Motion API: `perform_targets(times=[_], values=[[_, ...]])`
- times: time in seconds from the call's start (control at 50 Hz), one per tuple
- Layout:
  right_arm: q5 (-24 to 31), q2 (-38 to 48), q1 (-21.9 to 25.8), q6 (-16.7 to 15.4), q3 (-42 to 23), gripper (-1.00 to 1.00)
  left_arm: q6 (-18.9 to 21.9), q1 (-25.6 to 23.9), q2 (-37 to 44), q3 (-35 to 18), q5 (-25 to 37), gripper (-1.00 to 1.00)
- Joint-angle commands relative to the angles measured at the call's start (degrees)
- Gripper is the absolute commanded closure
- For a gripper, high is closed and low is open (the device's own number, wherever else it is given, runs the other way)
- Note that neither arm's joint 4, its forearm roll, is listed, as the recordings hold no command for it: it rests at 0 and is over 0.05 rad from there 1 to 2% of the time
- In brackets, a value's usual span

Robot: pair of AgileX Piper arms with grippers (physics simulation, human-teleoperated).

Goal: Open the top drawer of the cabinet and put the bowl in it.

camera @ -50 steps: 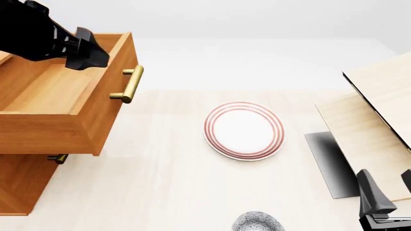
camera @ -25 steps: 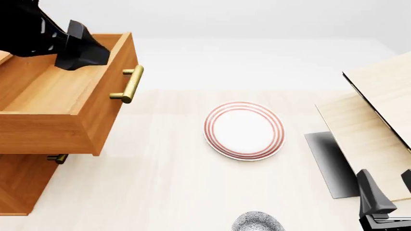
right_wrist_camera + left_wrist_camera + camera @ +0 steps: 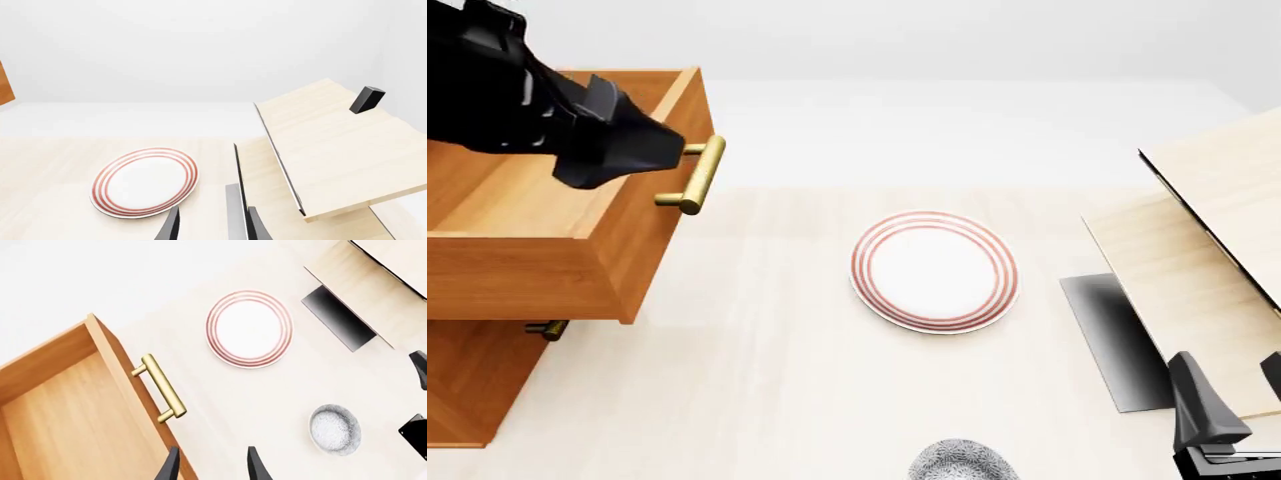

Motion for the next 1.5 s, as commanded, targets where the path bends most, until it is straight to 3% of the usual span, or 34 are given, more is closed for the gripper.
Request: perform_targets(times=[0.02, 0.38, 0.88, 1.5], values=[[-0.1, 0.0, 0.0, 0.0, 0.0, -1.0, 0.3, -2.1, -3.1, 3.3, -0.6, -1.0], [-0.1, 0.0, 0.0, 0.0, 0.0, -1.0, -0.1, -7.4, -2.5, 6.5, -4.4, -1.0], [-0.1, 0.0, 0.0, 0.0, 0.0, -1.0, -8.1, -18.1, 8.6, 11.4, -16.4, -1.0], [-0.1, 0.0, 0.0, 0.0, 0.0, -1.0, -13.3, -24.6, 17.5, 15.8, -24.4, -1.0]])
